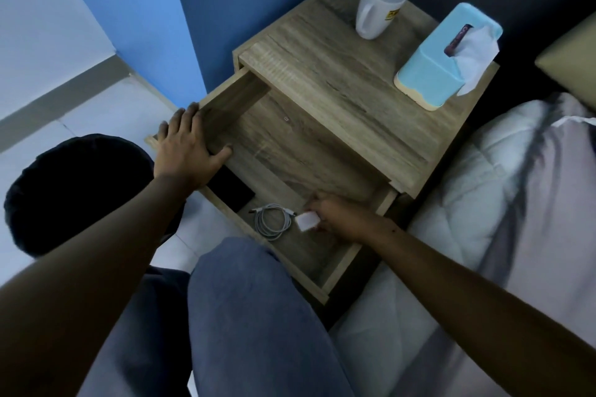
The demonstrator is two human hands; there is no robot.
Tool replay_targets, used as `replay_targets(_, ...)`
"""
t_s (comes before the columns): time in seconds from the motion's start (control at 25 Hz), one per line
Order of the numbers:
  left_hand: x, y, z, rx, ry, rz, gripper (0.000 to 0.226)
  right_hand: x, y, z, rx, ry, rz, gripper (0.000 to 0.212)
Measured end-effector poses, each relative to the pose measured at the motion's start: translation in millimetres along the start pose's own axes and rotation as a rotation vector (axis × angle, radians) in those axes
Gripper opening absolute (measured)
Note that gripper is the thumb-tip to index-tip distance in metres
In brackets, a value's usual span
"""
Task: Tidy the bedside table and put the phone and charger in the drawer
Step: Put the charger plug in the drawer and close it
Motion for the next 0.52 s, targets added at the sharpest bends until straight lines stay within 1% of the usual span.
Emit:
replay_targets(0.16,-0.5,0.3,-0.7,0.005,0.003,-0.002,0.095,0.0,-15.6,20.5,0.119,0.017,-0.254,0.026)
replay_targets(0.24,-1.4,0.4,-0.3,0.001,0.001,-0.005,0.096,0.2,-23.9,30.5,0.154,0.035,-0.349,0.033)
replay_targets(0.28,-1.4,-0.2,-0.1,0.000,0.001,-0.004,0.095,1.5,-28.8,33.9,0.163,0.049,-0.394,0.040)
replay_targets(0.4,0.4,-1.0,-0.6,-0.012,0.007,-0.007,0.095,4.3,-41.2,41.4,0.142,0.167,-0.504,0.068)
replay_targets(0.44,0.8,-1.4,-0.8,-0.019,0.008,-0.010,0.095,4.2,-41.2,41.7,0.149,0.173,-0.492,0.071)
replay_targets(0.48,1.1,-1.5,-0.5,-0.022,0.009,-0.015,0.095,1.8,-40.1,44.6,0.148,0.176,-0.449,0.070)
replay_targets(0.52,0.6,-1.1,0.2,-0.021,0.011,-0.022,0.095,0.6,-37.8,44.7,0.141,0.178,-0.395,0.063)
Point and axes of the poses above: each hand's wrist, its own z-axis towards the middle knuckle, its own y-axis out of the back of the hand, x = y × z, the point moved 1 cm from there along z, towards the middle knuckle, and after that the axes turned 13 degrees about x, right-handed, at the moved point
